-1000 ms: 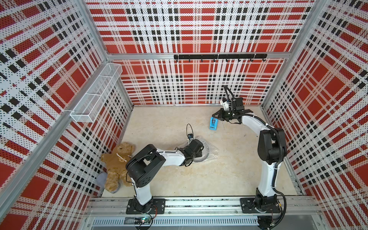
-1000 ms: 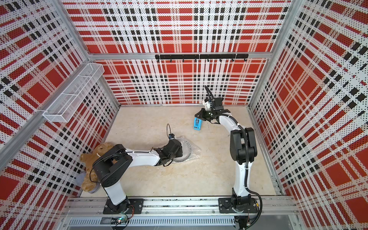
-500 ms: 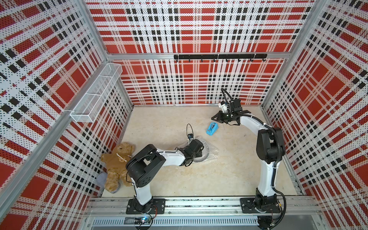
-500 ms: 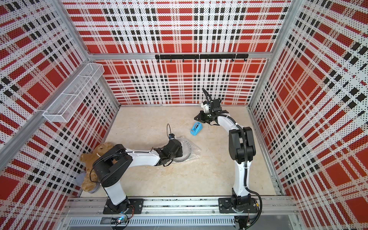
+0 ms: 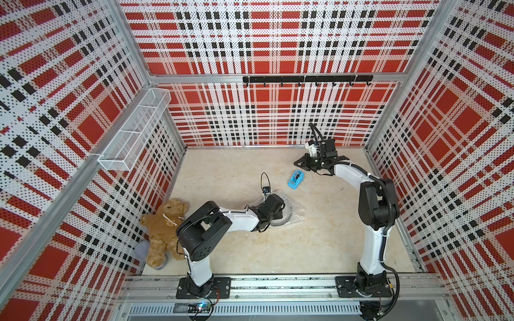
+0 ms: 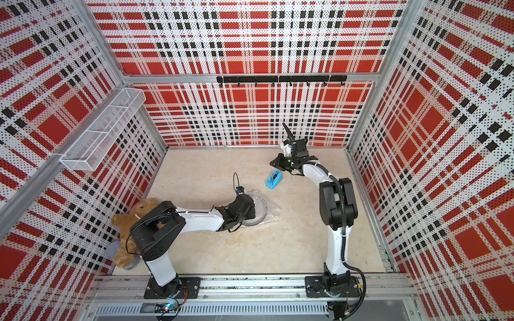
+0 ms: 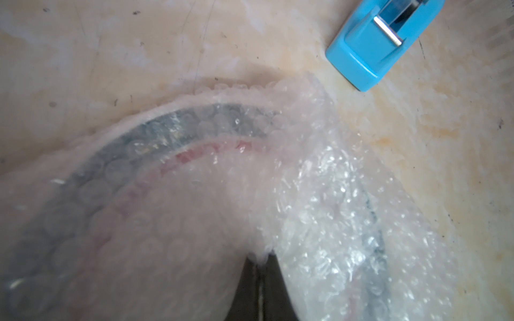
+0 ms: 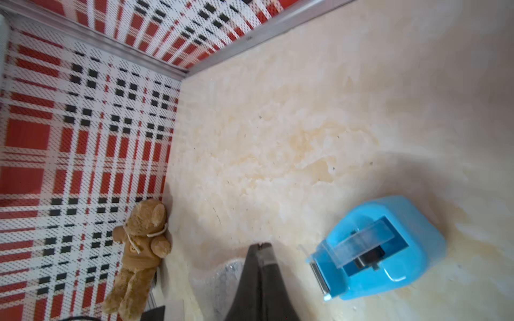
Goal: Wrap dinner plates in bubble wrap
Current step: Pull the tape from the tape cutter.
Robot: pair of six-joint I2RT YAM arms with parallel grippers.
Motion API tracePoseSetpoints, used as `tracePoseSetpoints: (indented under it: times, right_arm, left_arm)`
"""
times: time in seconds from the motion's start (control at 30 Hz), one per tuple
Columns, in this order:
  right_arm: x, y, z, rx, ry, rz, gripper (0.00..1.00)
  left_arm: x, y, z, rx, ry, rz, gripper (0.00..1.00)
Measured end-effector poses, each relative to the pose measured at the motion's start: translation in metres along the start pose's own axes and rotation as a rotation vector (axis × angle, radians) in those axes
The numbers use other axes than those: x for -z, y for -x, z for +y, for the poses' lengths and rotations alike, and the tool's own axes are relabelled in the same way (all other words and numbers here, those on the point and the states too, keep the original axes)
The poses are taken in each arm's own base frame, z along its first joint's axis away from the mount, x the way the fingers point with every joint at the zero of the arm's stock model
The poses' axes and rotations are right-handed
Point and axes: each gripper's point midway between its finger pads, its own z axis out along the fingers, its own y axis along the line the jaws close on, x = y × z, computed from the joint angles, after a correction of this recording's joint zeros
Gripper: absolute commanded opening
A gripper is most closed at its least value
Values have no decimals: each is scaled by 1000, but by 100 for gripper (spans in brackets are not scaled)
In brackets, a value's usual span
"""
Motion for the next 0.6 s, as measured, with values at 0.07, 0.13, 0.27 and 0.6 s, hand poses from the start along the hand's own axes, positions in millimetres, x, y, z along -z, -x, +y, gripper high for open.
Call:
tracePoseSetpoints:
  times: [0.07, 0.13, 0.27, 0.6]
  right_arm:
    - [0, 0, 1, -4, -6, 10, 0]
    - [1, 6, 3, 7, -6, -23, 0]
    - [2, 9, 9, 17, -18, -9, 0]
    - [-2, 10, 22, 56, -17, -15, 0]
  left_arm:
    - [0, 0, 0, -1, 0, 0, 0]
    - [0, 0, 0, -1, 0, 0, 0]
    - [0, 0, 0, -1, 0, 0, 0]
    - [0, 0, 0, -2, 1, -2, 0]
